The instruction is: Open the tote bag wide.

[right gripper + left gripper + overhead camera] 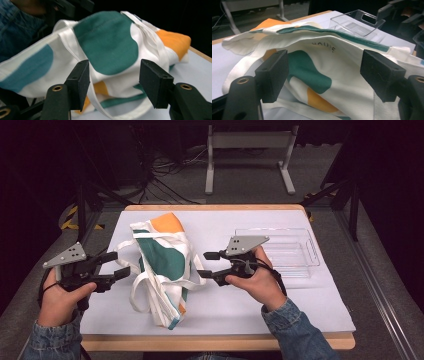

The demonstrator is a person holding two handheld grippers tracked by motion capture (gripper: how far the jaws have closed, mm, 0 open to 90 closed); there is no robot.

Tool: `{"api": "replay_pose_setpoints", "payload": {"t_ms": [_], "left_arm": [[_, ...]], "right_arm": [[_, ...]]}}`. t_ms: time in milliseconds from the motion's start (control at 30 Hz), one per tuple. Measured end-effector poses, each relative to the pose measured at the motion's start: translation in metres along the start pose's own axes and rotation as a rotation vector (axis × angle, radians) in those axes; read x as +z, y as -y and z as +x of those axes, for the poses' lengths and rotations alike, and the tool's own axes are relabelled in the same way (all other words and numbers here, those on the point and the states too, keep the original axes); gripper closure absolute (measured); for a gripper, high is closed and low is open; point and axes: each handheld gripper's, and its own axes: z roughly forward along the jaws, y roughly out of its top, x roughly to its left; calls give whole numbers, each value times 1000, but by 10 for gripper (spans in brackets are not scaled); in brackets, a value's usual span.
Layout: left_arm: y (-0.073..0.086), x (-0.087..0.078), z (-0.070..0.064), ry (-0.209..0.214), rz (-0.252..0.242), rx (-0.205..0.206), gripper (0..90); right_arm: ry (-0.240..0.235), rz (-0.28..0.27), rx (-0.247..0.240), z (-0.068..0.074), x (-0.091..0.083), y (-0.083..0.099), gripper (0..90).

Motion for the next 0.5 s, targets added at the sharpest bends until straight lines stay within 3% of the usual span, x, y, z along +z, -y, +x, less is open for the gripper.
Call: {"api": "replay_pose_setpoints", "payload": {"t_ms": [33,300,500], "left_arm": [[0,0,0,-2,0,-2,238],[0,-2,-3,-4,-6,6,236],[-1,-3,-5,0,-5,13,235]], "right_arm": [[-12,-17,10,1,1,2,424],[-43,60,-28,13,29,9,411],[-92,47,-3,17,36,12,415]]}}
